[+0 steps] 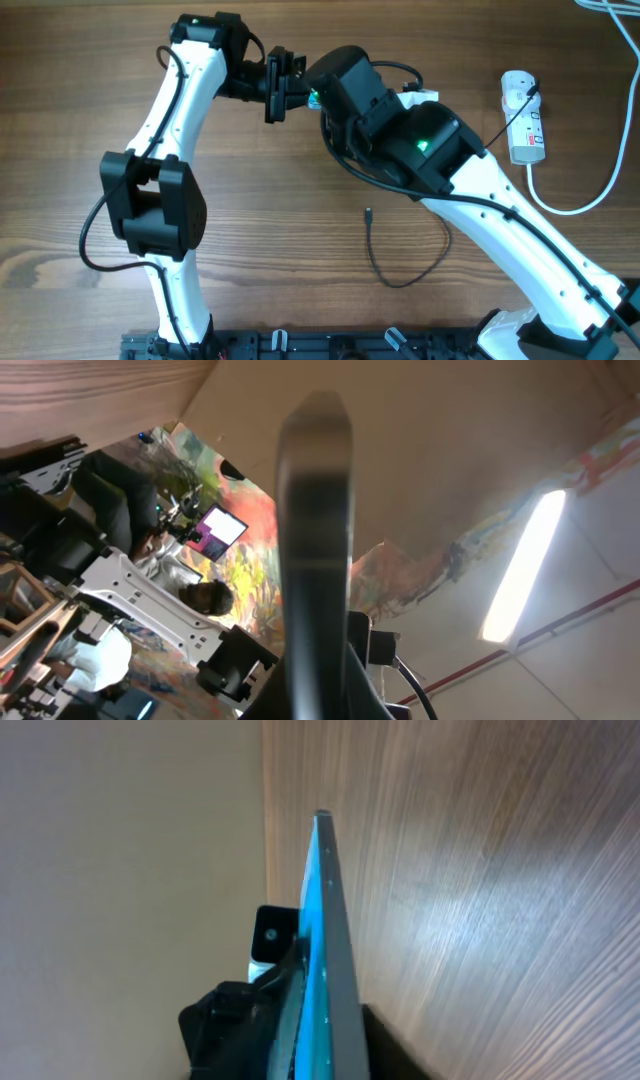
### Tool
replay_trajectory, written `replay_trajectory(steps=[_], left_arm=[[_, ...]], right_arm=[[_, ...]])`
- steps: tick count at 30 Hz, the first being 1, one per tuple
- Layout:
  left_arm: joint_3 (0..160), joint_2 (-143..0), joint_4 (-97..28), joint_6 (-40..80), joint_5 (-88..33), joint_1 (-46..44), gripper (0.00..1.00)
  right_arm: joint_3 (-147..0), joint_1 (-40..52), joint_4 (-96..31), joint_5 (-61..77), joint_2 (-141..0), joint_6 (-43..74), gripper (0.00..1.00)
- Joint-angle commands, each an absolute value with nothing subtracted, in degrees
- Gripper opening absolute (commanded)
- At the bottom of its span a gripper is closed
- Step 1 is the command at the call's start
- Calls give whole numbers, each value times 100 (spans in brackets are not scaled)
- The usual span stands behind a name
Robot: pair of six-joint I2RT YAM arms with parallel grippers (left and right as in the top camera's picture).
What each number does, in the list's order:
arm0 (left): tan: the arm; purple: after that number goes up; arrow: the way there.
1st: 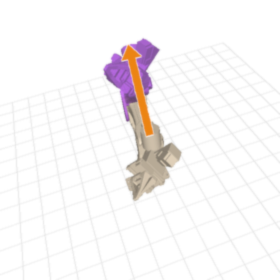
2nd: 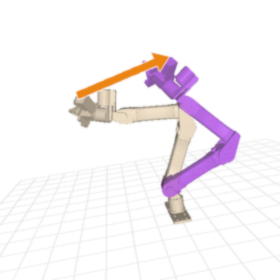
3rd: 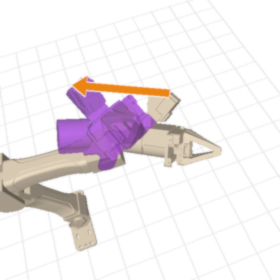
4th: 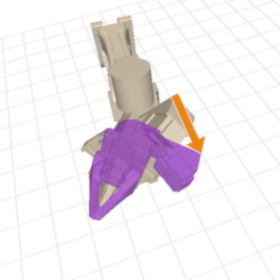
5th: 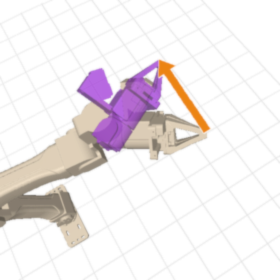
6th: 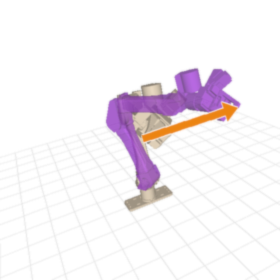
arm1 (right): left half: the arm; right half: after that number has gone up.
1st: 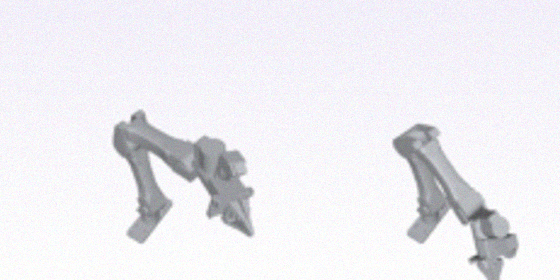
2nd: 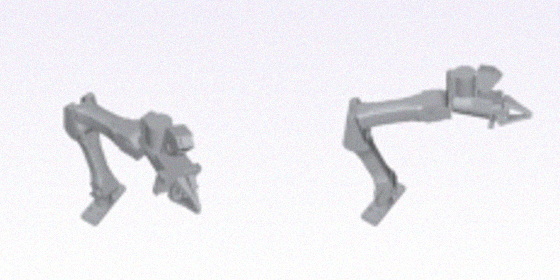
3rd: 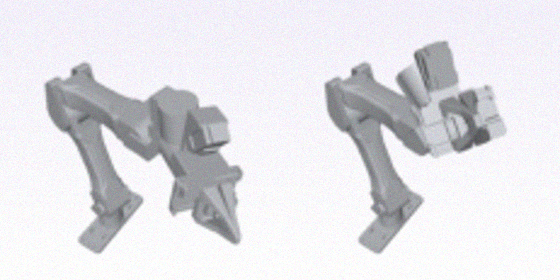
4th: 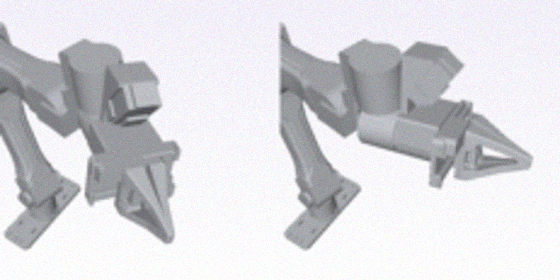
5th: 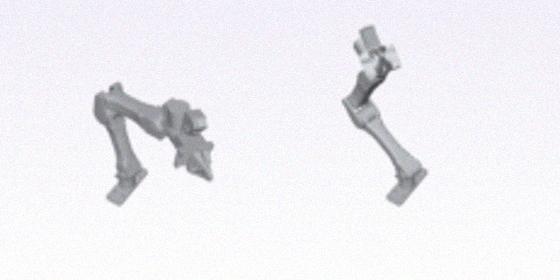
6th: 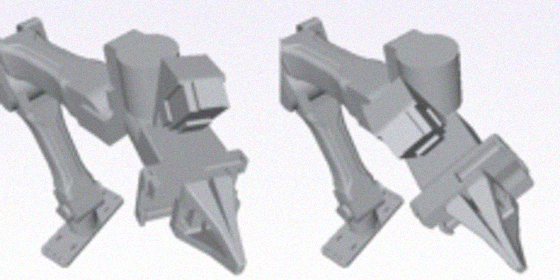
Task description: Plug charger to phone and switch on socket
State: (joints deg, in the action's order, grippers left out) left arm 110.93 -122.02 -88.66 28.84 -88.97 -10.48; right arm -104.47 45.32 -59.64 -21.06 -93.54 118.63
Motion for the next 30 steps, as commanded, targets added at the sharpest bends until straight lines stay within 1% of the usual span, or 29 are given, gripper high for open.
replay_trajectory(steps=[1, 3, 4, 5, 6, 7, 8, 9, 11, 13, 16, 19, 20, 21, 22, 23, 26, 29, 30], left_arm=[[11113, -12009, -8858, 2816, -9035, -1037, 4], [11113, -12009, -8831, 2812, -9035, -1035, 4], [11113, -12009, -8663, 2812, -9024, -1035, 4], [11113, -12009, -8385, 2808, -8973, -1031, 4], [11113, -12009, -8073, 2810, -8790, -1011, 4], [11113, -12009, -7599, 2810, -8064, -954, 4], [11113, -12009, -7487, 2812, -7631, -926, 4], [11113, -12009, -7402, 2812, -6952, -878, 4], [11113, -12009, -7310, 2812, -6145, -829, 4], [11113, -12009, -7203, 2812, -5454, -805, 4], [11113, -12009, -7109, 2814, -4438, -797, 4], [11113, -12009, -7157, 2816, -3446, -797, 4], [11111, -12009, -7210, 2818, -3188, -797, 4], [11111, -12009, -7244, 2875, -2971, -797, 4], [11111, -12009, -7266, 2974, -2696, -797, 4], [11111, -12009, -7271, 3059, -2508, -797, 4], [11111, -12011, -7286, 3074, -2285, -797, 4], [11111, -12011, -7284, 3074, -2285, -799, 4], [11111, -12011, -7284, 3074, -2285, -801, 4]], right_arm=[[-10584, 4530, -6145, -2303, -9260, 11804, 56], [-10586, 4530, -6265, -2646, -9166, 11233, 77], [-10586, 4528, -6351, -2838, -9074, 10801, 85], [-10586, 4501, -6423, -2934, -8978, 10307, 90], [-10586, 4453, -6436, -2958, -8873, 9570, 94], [-10586, 4320, -6431, -2783, -8722, 8038, 99], [-10586, 4224, -6440, -2495, -8661, 7087, 100], [-10586, 4112, -6479, -2084, -8632, 6101, 100], [-10582, 3905, -6751, -1323, -8643, 4751, 100], [-10538, 3763, -7196, -1079, -8683, 4185, 100], [-10202, 3706, -7931, -1070, -8742, 4049, 100], [-9459, 3710, -7913, -652, -8788, 4049, 100], [-9170, 3710, -7795, -539, -8792, 4056, 98], [-8803, 3710, -7605, -449, -8792, 4066, 93], [-8486, 3710, -7428, -379, -8792, 4071, 85], [-8165, 3710, -7227, -268, -8796, 4069, 81], [-7354, 3710, -6639, 47, -8799, 4080, 76], [-6560, 3710, -5916, 294, -8831, 4097, 54], [-6416, 3710, -5769, 351, -8864, 4095, 51]])
